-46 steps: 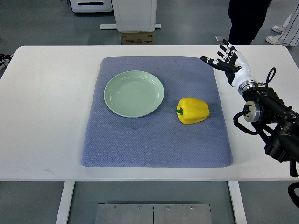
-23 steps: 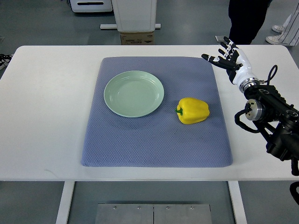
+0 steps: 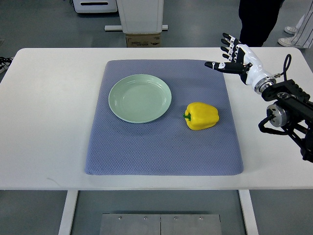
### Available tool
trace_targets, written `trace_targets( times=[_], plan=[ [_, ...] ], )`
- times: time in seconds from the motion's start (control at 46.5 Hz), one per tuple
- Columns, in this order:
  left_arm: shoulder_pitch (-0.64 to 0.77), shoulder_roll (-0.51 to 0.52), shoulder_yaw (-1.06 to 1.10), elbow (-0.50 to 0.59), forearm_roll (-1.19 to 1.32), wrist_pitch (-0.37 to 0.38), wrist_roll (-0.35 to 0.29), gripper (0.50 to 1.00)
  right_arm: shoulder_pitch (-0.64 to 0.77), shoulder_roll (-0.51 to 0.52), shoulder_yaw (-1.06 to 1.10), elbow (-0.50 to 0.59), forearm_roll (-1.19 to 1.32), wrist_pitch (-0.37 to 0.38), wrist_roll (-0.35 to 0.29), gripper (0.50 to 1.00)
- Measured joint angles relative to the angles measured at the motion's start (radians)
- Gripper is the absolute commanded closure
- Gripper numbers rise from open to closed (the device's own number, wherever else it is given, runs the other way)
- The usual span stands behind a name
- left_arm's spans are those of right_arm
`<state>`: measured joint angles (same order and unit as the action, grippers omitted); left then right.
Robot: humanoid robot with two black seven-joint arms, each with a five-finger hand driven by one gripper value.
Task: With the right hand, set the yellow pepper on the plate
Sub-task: 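Reach the right hand down over the yellow bell pepper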
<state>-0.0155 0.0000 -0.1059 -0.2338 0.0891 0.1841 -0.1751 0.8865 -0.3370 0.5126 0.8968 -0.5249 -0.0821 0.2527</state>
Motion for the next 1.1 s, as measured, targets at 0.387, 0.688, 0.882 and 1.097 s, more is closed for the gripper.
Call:
trace_targets(
  times=[0.387,0.688,0.882,1.097],
  plan=[
    [0.0,0.0,0.0,0.0,0.0,0.0,0.0,0.5,0.053,-0.117,-0.179,0.171,-0.206,0.041,0.022,0.502],
    [0.0,0.0,0.0,0.0,0.0,-0.001,0.0,0.5,0.093,-0.196,-0.279,0.268,-0.312,0.071,0.026,0.505],
    [0.0,0.0,0.0,0.0,0.0,-0.001,0.0,0.5,0.094,-0.2,-0.328,0.271,-0.389,0.072,0.032,0.505],
    [0.0,0.0,0.0,0.0,0.0,0.0,0.0,0.5,0.103,-0.199,-0.376,0.27,-0.423,0.071,0.042,0.509]
  ],
)
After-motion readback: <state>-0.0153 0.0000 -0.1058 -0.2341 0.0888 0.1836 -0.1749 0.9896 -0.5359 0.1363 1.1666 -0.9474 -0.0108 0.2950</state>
